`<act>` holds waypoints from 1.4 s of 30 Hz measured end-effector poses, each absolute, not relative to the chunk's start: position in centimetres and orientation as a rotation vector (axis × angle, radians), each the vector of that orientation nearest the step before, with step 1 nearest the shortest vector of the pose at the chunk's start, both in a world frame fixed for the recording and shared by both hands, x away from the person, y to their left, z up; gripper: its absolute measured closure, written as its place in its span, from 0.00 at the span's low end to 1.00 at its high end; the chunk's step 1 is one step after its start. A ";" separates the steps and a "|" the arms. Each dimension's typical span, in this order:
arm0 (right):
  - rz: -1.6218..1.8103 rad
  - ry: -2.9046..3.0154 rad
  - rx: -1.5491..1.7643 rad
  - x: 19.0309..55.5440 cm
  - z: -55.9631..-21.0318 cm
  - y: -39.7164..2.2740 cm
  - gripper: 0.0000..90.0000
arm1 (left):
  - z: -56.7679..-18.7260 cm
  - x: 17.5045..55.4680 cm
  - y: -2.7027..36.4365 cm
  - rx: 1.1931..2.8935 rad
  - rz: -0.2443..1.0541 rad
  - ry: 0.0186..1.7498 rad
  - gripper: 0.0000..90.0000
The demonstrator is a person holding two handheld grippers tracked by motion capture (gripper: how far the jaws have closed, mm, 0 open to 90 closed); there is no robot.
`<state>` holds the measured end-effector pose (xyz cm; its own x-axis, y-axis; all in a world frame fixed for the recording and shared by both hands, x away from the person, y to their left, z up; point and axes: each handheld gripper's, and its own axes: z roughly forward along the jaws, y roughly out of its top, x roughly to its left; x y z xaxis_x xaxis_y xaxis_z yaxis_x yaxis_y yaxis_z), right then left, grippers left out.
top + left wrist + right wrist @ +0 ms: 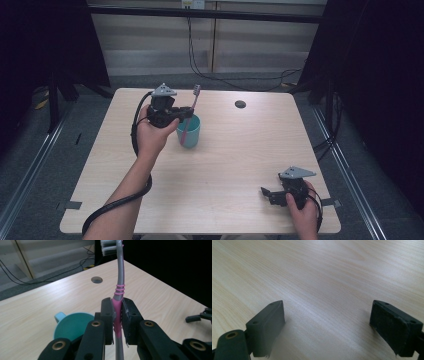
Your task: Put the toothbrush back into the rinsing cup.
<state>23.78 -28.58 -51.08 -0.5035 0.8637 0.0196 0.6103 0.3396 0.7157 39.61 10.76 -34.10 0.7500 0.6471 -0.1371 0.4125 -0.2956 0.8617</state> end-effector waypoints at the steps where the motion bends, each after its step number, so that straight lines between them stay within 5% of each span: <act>1: 0.961 2.245 1.303 23.8 -51.1 -28.6 0.13 | -34.1 39.6 10.7 1.926 0.289 0.812 0.90; 42: 0.963 2.246 1.302 23.8 -51.1 -28.6 0.13 | -34.6 41.9 10.1 1.814 0.319 0.874 0.90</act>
